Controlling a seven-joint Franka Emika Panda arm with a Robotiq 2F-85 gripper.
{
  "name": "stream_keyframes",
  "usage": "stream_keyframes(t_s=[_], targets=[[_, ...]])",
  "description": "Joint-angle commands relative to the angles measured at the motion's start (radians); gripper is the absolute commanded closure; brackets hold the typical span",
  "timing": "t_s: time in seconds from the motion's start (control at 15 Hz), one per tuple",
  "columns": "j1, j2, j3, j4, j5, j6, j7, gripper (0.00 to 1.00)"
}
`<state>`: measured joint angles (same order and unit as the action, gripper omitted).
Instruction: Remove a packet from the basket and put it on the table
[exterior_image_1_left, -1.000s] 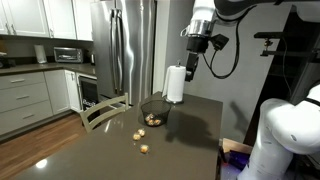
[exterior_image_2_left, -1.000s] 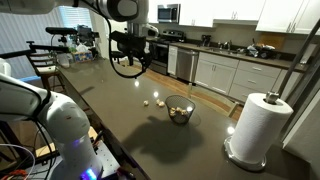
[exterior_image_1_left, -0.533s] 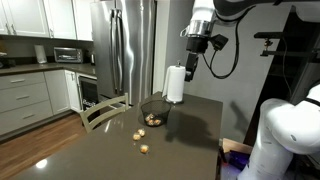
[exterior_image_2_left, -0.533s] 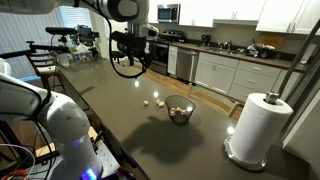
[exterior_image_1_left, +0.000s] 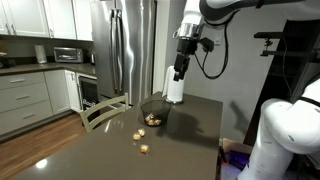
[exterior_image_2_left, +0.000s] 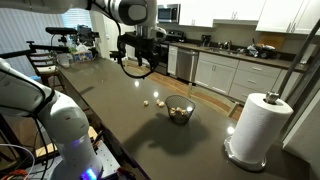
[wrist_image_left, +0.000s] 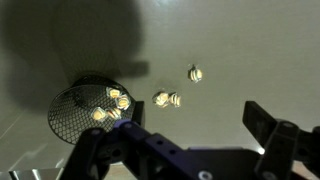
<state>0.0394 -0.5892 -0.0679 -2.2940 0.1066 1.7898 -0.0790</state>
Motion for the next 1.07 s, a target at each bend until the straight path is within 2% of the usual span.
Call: stream_keyframes(t_s=[0.0,0.47,1.0], targets=[[-0.027,0.122,0.023,0.064,-0.011,0.052,0.047,0.00],[-0.054,0.319,0.036,0.126,-0.045,0.163,0.132,0.00],[-0.093,0.521,0.012,0.265,-0.122,0.186,0.205,0.00]])
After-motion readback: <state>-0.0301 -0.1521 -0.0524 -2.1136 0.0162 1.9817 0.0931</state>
